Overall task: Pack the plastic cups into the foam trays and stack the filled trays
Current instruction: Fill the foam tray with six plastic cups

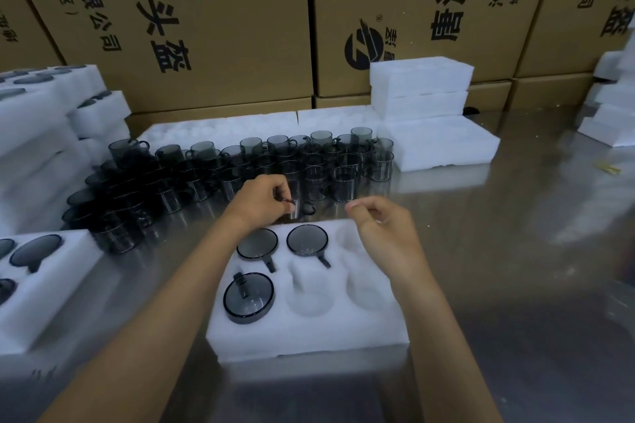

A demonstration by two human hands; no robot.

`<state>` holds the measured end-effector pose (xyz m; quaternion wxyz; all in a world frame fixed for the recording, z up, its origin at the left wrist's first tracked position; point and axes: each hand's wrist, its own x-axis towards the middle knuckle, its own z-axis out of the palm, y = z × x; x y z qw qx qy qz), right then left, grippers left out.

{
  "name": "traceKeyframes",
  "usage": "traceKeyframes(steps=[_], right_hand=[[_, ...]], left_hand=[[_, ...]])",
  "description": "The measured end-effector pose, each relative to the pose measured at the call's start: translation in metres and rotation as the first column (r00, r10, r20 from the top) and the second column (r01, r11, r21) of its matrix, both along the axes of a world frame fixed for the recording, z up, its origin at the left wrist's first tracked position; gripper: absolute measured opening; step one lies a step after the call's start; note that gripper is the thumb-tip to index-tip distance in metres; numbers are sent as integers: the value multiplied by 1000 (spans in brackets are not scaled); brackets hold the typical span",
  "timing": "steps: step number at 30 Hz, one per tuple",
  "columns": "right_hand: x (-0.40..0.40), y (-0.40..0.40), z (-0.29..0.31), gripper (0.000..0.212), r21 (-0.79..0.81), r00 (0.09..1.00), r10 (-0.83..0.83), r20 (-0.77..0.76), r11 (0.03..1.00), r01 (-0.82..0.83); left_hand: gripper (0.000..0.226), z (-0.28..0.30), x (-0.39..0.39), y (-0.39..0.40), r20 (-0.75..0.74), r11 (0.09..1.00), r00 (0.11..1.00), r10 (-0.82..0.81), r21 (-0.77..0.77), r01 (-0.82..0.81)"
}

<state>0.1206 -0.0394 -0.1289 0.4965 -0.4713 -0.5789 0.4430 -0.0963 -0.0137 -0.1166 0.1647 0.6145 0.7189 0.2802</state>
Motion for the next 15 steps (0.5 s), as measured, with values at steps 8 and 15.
traceKeyframes(steps=[8,15], right_hand=[[-8,-14,6,17,215,987,27,161,975,-62],[4,-22,26,12,214,972,202,123,951,-225]], left_hand=[[22,16,31,-64,-140,822,979,-145,534,198],[44,19,65,-102,72,808,983,-171,581,98]])
